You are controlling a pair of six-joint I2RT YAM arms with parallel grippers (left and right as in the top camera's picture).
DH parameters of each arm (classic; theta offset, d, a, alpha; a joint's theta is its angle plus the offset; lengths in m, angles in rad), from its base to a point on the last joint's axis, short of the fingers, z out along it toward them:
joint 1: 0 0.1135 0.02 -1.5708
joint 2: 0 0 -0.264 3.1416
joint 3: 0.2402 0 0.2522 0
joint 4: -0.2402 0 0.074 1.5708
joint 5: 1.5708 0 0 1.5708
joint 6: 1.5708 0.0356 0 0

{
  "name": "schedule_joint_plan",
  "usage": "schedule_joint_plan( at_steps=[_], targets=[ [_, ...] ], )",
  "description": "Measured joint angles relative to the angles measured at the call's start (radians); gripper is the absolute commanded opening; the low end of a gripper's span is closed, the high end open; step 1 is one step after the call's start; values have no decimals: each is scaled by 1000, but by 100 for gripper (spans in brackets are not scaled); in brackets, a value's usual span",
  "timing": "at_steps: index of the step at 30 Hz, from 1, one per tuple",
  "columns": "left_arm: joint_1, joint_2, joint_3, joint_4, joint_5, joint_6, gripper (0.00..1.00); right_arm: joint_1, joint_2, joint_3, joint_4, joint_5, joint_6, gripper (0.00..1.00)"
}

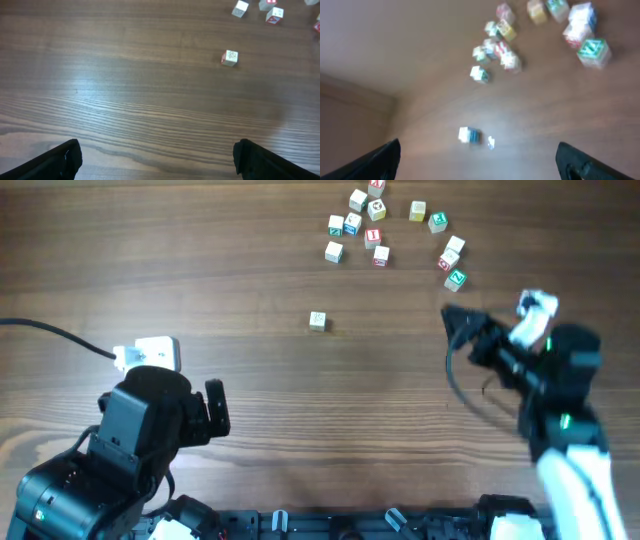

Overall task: Form a horizontal line
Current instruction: 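Reach the right arm into the cluster and grasp the red '1' block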

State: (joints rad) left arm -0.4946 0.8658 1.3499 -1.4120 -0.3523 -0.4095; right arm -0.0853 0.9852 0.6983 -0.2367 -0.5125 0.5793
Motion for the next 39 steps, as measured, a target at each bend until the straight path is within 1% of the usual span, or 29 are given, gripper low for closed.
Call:
schedule_joint_plan(
  at_steps=[4,6,8,10,13,15,18,21,26,29,33,35,39],
  targets=[
    [0,0,0,0,-2,0,100,26,331,360,-219,31,-122,100],
    [0,0,0,-1,-2,0,100,47,438,494,-309,63,-153,100],
    [0,0,0,0,-2,0,100,70,539,615,-355,97,-177,100],
    [0,0,0,0,-2,0,100,92,606,682,-327,111,-197,100],
    [0,0,0,-1,-2,0,100,110,638,694,-228,122,-208,100],
    [0,0,0,-1,-2,0,100,116,653,698,-72,141,-219,99],
    [0,0,0,-2,-2,0,100,141,685,717,-23,182,-224,99],
    [0,0,0,-2,-2,0,100,192,804,806,-25,209,-257,99],
    [0,0,0,-2,-2,0,100,264,1068,1007,-131,231,-359,99],
    [0,0,0,-2,-2,0,100,292,1207,1115,-153,271,-421,92],
    [0,0,0,-1,-2,0,100,327,1306,1136,-137,350,-489,90],
    [0,0,0,-2,-2,0,100,345,1341,1136,-113,385,-523,87],
    [0,0,0,-2,-2,0,100,364,1388,1137,-42,445,-553,77]
  ],
)
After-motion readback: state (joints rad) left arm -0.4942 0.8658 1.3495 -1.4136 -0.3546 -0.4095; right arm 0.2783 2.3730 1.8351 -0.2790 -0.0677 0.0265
